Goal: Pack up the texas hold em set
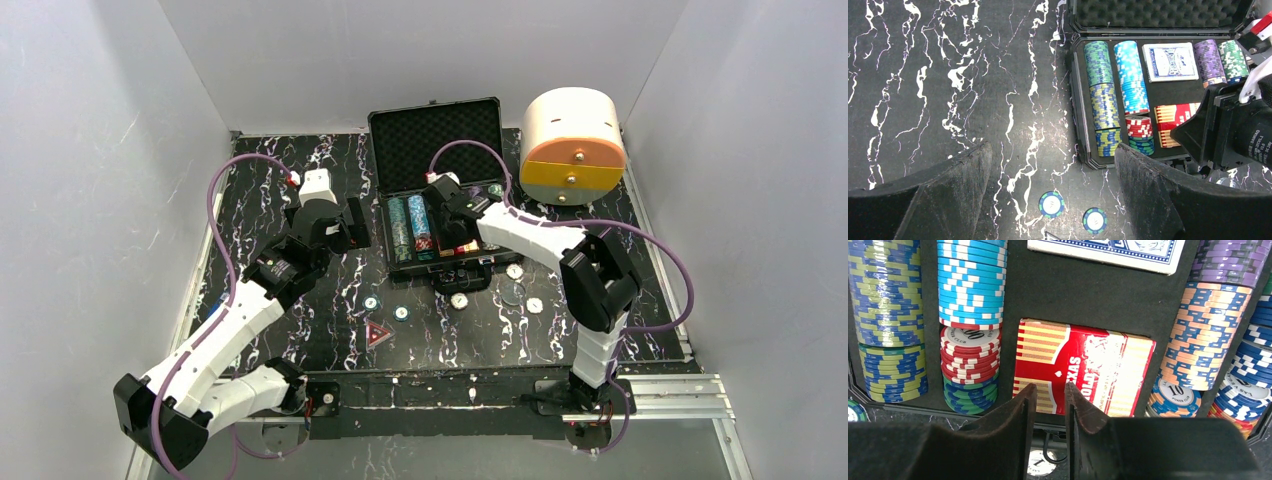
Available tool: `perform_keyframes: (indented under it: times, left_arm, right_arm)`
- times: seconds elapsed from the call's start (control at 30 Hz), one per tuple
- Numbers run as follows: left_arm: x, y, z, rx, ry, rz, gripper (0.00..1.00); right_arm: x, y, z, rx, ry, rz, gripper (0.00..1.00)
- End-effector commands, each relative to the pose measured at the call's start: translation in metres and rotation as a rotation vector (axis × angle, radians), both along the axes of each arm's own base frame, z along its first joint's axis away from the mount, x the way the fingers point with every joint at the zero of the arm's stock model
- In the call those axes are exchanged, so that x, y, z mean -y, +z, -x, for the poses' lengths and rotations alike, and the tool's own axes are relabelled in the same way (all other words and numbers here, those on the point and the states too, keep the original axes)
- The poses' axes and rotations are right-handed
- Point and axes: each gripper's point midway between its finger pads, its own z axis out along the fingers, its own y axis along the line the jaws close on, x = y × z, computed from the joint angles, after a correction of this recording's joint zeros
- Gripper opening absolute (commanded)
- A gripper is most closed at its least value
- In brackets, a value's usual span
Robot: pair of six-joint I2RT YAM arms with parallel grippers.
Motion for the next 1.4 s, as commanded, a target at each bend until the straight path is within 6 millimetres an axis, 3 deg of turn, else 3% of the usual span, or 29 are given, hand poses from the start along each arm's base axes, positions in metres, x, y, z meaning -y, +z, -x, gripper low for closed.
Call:
perform_keyframes:
  times: [0.0,0.17,0.27,0.33,0.5,0.57,0.63,0.7,0.87,0.93,1.0,1.13,1.27,1.37]
  left_arm:
    - [-0.005,0.002,0.002,0.006,0.023,0.004,0.90]
    - [-0.004,0.001,0.000,0.001,0.019,0.000,0.90]
    - [-0.002,0.000,-0.001,-0.002,0.015,0.006,0.90]
    - [0.001,0.000,0.000,-0.005,0.001,0.017,0.91]
    - [0.006,-0.003,0.002,-0.012,-0.011,0.047,0.91]
    - [0.008,-0.007,0.003,-0.022,-0.021,0.048,0.91]
    - [0.012,-0.011,0.003,-0.033,-0.046,0.046,0.91]
    - [0.013,-0.014,0.002,-0.039,-0.053,0.041,0.91]
    - [0.008,-0.016,0.002,-0.036,-0.027,0.027,0.91]
    - [0.006,-0.015,0.003,-0.029,-0.020,0.029,0.91]
    - [0.003,-0.017,0.005,-0.029,-0.014,0.026,0.91]
    - [0.002,-0.021,0.006,-0.033,-0.012,0.018,0.91]
    - [0.003,-0.023,0.006,-0.038,-0.016,0.021,0.91]
    - [0.006,-0.026,0.006,-0.045,-0.028,0.030,0.91]
  right_arm:
    - [0.024,-0.039,0.012,-0.122,-0.056,0.064,0.39]
    - [0.024,0.012,-0.021,0.007,-0.125,-0.036,0.48]
    - [0.024,0.023,-0.032,0.032,-0.133,-0.081,0.50]
    - [0.023,0.007,-0.024,-0.038,-0.120,-0.065,0.50]
    - [0.040,-0.056,0.013,-0.213,-0.144,0.013,0.43]
    - [0.050,-0.068,0.024,-0.240,-0.160,0.045,0.43]
    - [0.055,-0.066,0.024,-0.227,-0.173,0.053,0.45]
    - [0.054,-0.047,0.015,-0.163,-0.183,0.033,0.53]
    - [0.054,0.036,-0.016,0.069,-0.217,-0.057,0.95]
    - [0.057,0.054,-0.014,0.128,-0.188,-0.099,0.99]
    - [0.070,0.066,-0.008,0.168,-0.211,-0.116,0.99]
    - [0.106,0.061,0.018,0.144,-0.318,-0.076,0.99]
    - [0.133,0.047,0.050,0.102,-0.404,-0.085,0.93]
    - [0.144,0.024,0.074,0.047,-0.445,-0.111,0.93]
